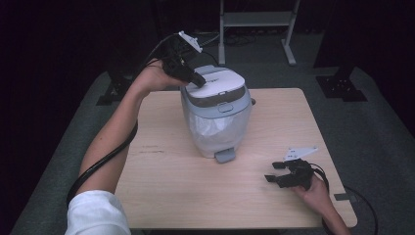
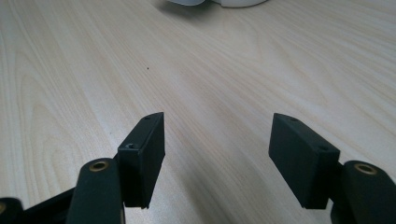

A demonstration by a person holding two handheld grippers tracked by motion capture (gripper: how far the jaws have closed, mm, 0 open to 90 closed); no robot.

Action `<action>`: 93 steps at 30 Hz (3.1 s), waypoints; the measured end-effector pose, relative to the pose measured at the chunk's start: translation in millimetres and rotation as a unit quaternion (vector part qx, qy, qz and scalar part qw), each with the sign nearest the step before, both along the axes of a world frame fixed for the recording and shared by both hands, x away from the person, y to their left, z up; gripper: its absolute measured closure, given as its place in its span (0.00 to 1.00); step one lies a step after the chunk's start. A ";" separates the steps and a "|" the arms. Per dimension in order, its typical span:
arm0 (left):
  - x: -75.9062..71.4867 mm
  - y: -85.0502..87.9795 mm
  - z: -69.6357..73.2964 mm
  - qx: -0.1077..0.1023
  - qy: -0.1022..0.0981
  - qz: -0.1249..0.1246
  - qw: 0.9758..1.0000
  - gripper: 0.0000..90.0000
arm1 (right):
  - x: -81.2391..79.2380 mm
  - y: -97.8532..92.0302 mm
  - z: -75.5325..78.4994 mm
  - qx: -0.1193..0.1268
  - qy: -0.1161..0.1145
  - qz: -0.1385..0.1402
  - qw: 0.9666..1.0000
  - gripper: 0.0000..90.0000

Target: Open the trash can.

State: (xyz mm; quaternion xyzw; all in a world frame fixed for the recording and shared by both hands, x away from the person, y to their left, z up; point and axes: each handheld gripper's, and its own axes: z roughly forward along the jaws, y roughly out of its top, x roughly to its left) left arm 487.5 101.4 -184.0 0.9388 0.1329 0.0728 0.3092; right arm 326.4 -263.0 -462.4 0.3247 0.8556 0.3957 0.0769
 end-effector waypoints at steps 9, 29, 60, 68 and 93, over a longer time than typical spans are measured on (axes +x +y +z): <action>-3.2 -8.8 -8.8 0.001 0.009 -0.009 1.000 0.86 | -0.6 0.9 0.5 0.000 0.000 0.002 1.000 0.39; -9.6 -28.9 -17.7 0.002 0.014 -0.028 1.000 0.80 | -0.5 3.7 0.8 -0.001 -0.002 0.005 1.000 0.39; -24.0 -31.2 -28.7 -0.028 -0.040 -0.002 0.999 0.56 | 1.1 -1.0 2.7 0.007 -0.005 -0.004 1.000 0.39; -31.2 -13.9 -20.4 -0.037 -0.042 0.015 0.998 0.47 | 1.7 -1.0 2.6 0.005 -0.005 -0.009 1.000 0.38; -55.9 40.1 -18.4 -0.053 -0.048 0.056 0.996 0.41 | 1.4 -3.1 6.5 0.006 -0.011 -0.022 1.000 0.37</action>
